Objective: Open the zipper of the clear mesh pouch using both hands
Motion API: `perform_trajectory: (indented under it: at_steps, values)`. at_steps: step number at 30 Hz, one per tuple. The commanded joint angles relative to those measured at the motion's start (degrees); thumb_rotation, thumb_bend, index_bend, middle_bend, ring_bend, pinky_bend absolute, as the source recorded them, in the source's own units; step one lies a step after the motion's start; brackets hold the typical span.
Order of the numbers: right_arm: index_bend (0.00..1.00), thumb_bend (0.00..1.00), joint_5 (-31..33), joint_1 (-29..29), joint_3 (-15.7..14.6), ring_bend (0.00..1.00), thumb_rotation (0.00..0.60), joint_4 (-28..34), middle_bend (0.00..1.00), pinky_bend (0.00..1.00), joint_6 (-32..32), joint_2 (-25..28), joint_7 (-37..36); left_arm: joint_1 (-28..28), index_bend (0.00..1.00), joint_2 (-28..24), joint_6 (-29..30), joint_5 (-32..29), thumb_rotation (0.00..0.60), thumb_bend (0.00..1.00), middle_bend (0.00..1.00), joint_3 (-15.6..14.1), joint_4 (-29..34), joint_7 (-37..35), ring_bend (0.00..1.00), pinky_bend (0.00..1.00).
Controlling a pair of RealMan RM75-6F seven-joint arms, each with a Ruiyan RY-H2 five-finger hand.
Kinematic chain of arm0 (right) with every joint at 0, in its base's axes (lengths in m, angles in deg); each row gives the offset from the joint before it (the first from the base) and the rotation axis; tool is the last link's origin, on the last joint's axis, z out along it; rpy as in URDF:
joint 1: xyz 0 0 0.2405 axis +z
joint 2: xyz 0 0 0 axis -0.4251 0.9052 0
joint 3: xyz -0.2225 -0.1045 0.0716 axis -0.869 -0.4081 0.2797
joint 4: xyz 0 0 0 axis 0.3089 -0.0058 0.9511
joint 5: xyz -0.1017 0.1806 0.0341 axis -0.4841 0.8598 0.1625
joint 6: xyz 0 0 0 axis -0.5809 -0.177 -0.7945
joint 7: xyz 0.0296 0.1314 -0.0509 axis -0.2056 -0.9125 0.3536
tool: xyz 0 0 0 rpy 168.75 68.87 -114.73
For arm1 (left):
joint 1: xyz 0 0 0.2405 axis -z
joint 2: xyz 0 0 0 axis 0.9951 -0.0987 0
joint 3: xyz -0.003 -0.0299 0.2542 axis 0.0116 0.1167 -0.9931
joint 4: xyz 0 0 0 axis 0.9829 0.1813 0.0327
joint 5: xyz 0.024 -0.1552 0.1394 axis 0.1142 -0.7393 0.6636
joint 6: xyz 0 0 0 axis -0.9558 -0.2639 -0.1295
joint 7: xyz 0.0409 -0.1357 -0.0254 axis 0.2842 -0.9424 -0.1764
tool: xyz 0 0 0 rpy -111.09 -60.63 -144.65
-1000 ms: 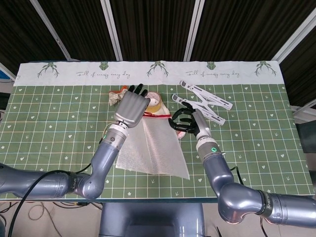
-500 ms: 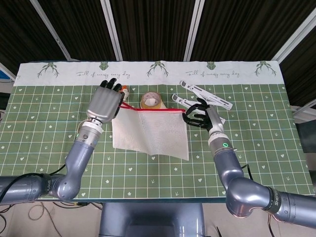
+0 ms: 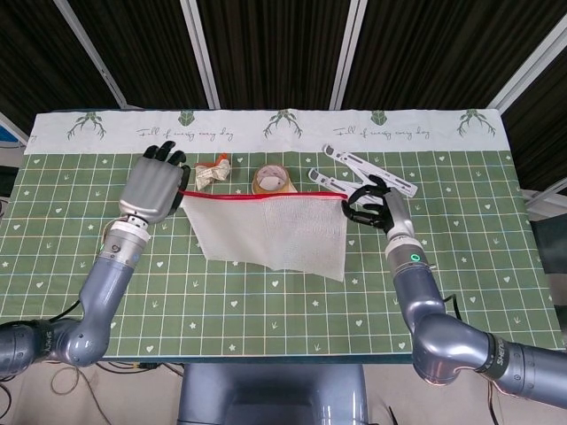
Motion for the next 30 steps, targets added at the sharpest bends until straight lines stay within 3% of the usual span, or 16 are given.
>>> perform_trajectory:
  at_steps: [1, 16, 19, 22, 24, 26, 30]
  values:
    - [0.67, 0.53, -0.3, -0.1, -0.2, 0.0, 0.6, -0.4, 0.08, 0.2, -0.2, 0.2, -0.1, -0.7, 0.61, -0.7, -0.3, 0.4, 0.6, 0.42, 0.29, -0.3, 0.0, -0.6, 0.12, 0.23]
    - [0.67, 0.53, -0.8, -0.9, -1.3, 0.0, 0.6, -1.6, 0.07, 0.2, -0.4, 1.2, -0.5, -5.6, 0.6, -4.0, -0.8, 2.2, 0.6, 0.42, 0.28, -1.3, 0.3, -4.4, 0.12, 0.23]
    - [0.64, 0.52, -1.0, -0.9, -1.5, 0.0, 0.6, -1.4, 0.04, 0.2, -0.6, 1.4, -0.5, -6.1, 0.55, -4.3, -1.1, 2.4, 0.6, 0.36, 0.26, -1.4, 0.4, -4.7, 0.11, 0.22]
    - [0.37, 0.42, -2.3, -1.1, -2.4, 0.0, 0.6, -0.8, 0.01, 0.2, -1.3, 1.7, 0.2, -6.6, 0.42, -4.6, -1.6, 3.1, 0.6, 0.23, 0.19, -1.1, 0.8, -5.7, 0.09, 0.18]
    - [0.11, 0.32, -3.6, -1.2, -3.3, 0.0, 0.6, -0.2, 0.0, 0.2, -2.1, 2.1, 1.1, -6.9, 0.3, -4.9, -2.1, 3.3, 0.6, 0.17, 0.14, -1.1, 1.3, -6.2, 0.06, 0.14]
    - [0.01, 0.27, -4.9, -1.5, -4.2, 0.0, 0.6, 0.3, 0.0, 0.2, -3.0, 2.7, 1.8, -7.2, 0.21, -5.3, -2.5, 3.1, 0.6, 0.13, 0.1, -1.0, 1.9, -6.6, 0.03, 0.11]
    - [0.0, 0.21, -8.2, -2.5, -6.1, 0.0, 0.6, 1.6, 0.0, 0.2, -4.2, 4.2, 3.0, -8.5, 0.14, -5.9, -2.1, 4.4, 0.6, 0.12, 0.05, -0.9, 3.1, -8.3, 0.0, 0.08]
